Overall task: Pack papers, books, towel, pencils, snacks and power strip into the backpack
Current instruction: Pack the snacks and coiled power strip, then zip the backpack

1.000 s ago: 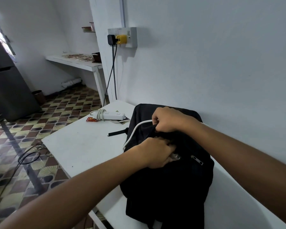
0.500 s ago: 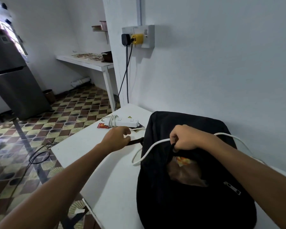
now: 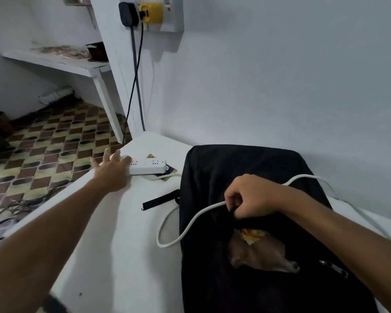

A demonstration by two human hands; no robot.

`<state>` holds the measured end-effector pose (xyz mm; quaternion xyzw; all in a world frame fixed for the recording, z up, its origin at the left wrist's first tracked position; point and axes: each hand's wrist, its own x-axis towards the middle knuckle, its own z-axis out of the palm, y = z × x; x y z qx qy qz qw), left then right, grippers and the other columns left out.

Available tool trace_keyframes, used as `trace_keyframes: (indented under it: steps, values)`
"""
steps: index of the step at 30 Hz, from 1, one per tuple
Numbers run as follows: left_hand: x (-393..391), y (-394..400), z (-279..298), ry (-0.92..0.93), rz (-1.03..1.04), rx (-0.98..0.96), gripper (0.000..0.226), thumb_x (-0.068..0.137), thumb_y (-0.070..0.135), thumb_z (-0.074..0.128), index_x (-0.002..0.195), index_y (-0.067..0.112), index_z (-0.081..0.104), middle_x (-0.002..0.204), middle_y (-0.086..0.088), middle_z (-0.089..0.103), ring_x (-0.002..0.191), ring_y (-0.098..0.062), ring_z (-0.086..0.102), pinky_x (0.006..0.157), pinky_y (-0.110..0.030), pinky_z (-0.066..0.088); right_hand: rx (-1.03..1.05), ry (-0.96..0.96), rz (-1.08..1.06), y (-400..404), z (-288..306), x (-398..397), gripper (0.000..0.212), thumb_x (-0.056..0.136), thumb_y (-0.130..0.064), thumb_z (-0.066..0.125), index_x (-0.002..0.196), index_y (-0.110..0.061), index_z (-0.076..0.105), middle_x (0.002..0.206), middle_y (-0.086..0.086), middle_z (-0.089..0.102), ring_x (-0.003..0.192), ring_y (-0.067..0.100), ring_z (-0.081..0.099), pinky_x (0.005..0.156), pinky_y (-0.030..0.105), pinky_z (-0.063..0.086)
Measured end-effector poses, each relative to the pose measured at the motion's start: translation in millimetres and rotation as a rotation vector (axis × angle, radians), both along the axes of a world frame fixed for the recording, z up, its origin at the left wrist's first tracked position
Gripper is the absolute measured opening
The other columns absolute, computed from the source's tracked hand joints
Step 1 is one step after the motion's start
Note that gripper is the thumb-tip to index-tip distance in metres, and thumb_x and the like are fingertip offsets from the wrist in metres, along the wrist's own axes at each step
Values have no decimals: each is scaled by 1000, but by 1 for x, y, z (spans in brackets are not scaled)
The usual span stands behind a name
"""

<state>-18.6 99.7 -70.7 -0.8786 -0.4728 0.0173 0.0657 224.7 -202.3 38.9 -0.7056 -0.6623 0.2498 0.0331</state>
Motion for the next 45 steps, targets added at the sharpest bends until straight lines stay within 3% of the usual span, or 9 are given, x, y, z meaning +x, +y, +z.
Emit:
trace_keyframes:
  steps: [4,9,17,23,28,33,38,40,45]
  values:
    - [14,11,-1,-32,-19,-23,58,78,32,68,132,28,47,134,-13,42,126,-38,36,102,-68,29,6,48,-49,0,-6,6,11,67,-16,67,68,-27,67,56,-22,59,56,-2,55,58,17,44]
    - [13,23,10,-31,-110,-128,65,73,32,72,134,29,48,124,-14,43,110,-38,50,91,-53,48,3,61,-70,2,-11,10,15,66,-17,68,62,-30,63,54,-21,59,53,-1,55,59,18,46]
    - [2,3,38,-212,-218,-118,67,72,27,80,133,22,51,121,-17,44,111,-37,48,96,-47,45,19,78,-80,4,-14,13,13,64,-17,70,59,-28,64,53,-14,59,51,2,54,58,20,46]
    - [-31,-41,44,-105,-257,-189,77,69,39,82,137,25,47,127,-9,42,108,-26,48,91,-33,44,13,102,-53,6,-12,12,14,64,-14,70,59,-26,65,50,-12,56,48,2,50,59,27,46]
    - [-51,-66,31,-31,-267,-251,77,70,47,78,137,28,46,136,-13,40,122,-28,43,100,-36,42,1,101,-35,6,-11,11,13,67,-11,71,61,-23,67,49,-9,55,47,2,47,57,25,42]
    - [-64,-81,21,-8,-248,-291,78,70,52,77,137,30,42,131,-4,40,106,-16,45,91,-28,44,13,94,-46,6,-11,8,15,65,-12,71,59,-25,66,50,-8,56,49,3,49,57,27,44]
    - [-60,-84,40,-93,-235,-394,104,56,76,71,143,35,31,155,-4,19,138,-26,27,108,-47,36,2,89,-48,5,-10,4,16,66,-12,72,58,-25,65,48,-11,55,47,1,48,54,22,42]
    - [-44,-79,45,-162,-258,-346,93,65,68,70,143,31,34,154,-6,25,137,-27,30,108,-51,35,-3,87,-48,6,-9,2,17,66,-12,73,58,-25,65,47,-13,55,47,1,48,54,22,41]
    - [21,-51,35,-190,-257,-271,47,87,28,66,131,17,52,135,-11,51,120,-26,50,101,-41,42,-9,87,-48,7,-6,-3,17,67,-13,73,60,-26,65,47,-16,55,47,-2,50,55,20,41]
